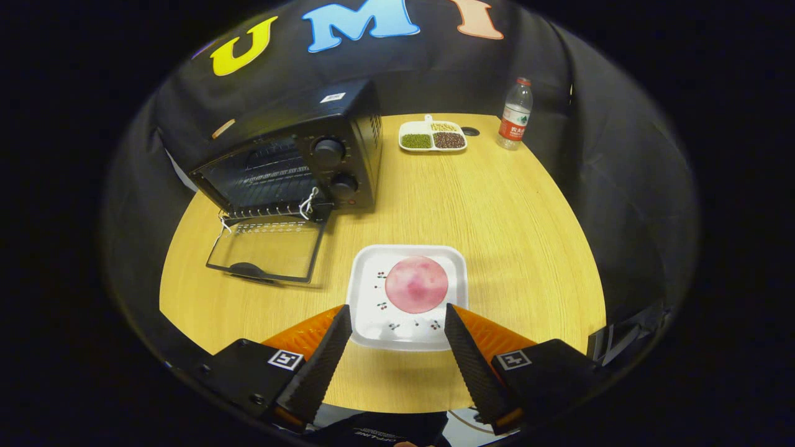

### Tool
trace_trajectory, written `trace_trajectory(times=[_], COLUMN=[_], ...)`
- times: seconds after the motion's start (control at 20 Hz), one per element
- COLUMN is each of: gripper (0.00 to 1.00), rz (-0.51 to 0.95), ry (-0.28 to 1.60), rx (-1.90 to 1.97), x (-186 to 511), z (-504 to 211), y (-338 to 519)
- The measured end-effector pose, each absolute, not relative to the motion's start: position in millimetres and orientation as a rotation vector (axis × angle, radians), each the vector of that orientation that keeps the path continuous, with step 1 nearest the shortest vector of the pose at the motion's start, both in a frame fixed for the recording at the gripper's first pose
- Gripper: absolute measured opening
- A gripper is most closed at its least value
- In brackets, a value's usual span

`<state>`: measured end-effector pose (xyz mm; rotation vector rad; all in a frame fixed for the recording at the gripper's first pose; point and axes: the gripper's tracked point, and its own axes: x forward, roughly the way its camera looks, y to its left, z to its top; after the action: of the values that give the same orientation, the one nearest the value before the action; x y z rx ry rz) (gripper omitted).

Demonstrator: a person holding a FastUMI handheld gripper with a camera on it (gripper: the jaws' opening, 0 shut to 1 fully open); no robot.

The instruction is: Open the toaster oven, put the food inside, and close the toaster oven door.

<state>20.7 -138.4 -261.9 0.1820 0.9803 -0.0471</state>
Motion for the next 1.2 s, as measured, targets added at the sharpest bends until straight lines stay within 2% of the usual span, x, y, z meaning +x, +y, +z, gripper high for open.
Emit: trace_trajectory(times=[0.35,0.85,1.2], gripper=[0.97,0.96,0.44], rz=[-0.032,-0.019,-0.02], ry=[1.114,1.287,1.324], rx=[0.201,0.22,0.198], x=[21.1,23.7,24.0], z=[-300.1,-349.2,-356.6], y=[-186.1,-206.1,-203.9])
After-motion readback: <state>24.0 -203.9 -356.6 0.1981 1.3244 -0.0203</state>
